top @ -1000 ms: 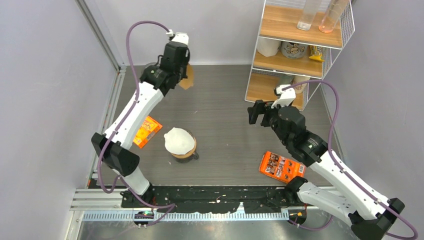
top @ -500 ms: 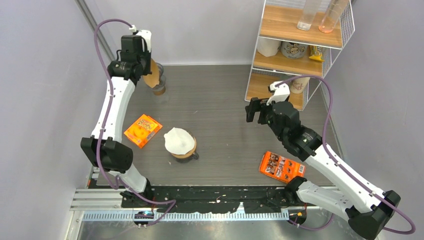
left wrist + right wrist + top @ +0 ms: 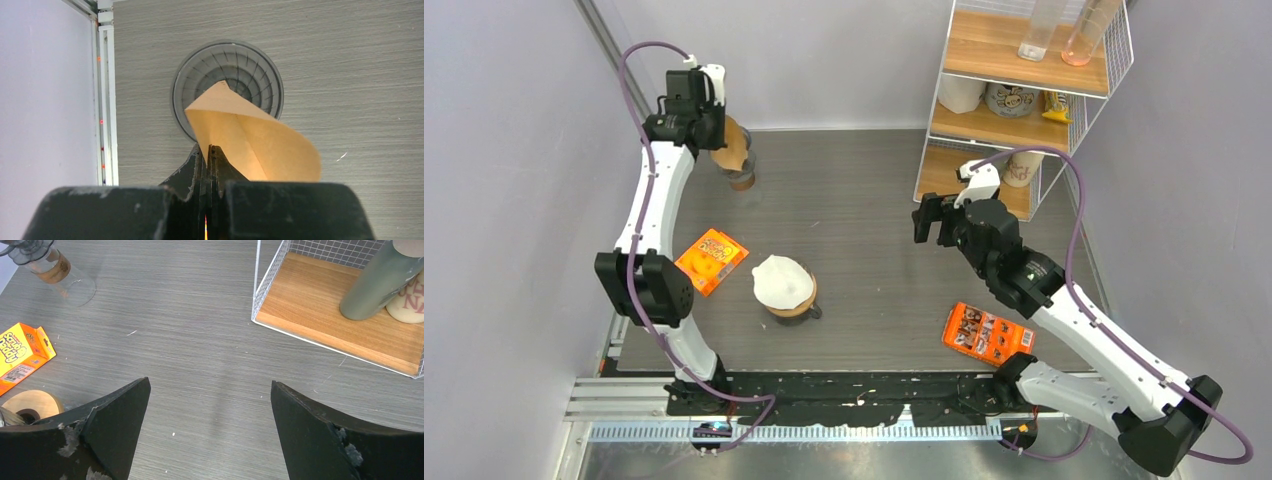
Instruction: Place the coffee filter in the dripper
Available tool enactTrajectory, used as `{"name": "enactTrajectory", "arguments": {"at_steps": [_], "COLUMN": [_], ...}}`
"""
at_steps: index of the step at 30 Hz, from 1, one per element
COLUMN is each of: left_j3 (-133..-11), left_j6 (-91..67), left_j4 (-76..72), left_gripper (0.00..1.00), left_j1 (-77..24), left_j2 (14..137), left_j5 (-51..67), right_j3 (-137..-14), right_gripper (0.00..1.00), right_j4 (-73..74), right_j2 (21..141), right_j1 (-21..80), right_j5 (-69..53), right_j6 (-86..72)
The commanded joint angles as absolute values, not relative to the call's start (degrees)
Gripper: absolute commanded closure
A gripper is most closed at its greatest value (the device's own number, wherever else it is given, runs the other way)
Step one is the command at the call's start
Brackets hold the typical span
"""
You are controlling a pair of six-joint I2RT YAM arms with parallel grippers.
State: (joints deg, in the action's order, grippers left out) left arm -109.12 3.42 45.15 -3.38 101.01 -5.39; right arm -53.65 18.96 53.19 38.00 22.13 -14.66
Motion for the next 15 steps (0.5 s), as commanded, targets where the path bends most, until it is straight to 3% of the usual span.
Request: {"name": "enactTrajectory", "arguments": {"at_steps": [1, 15], "left_j3": [-113.3, -118.2], "left_j6": [2.7, 0.8], "left_j4": [44.9, 48.5], "left_gripper": [1.00, 1.00], "left_j1": [-2.9, -2.8], "left_j2": [103.0, 107.9], "left_j5": [-4.3, -7.5], "right_j3": [-56.4, -56.1], "right_gripper": [0.03, 0.03], "right_j4": [18.5, 19.4], "right_j2": [53.8, 54.0], "right_j1": [37.7, 37.7], "right_j5": [22.7, 24.4], "right_j6": [-14.8, -15.8]}}
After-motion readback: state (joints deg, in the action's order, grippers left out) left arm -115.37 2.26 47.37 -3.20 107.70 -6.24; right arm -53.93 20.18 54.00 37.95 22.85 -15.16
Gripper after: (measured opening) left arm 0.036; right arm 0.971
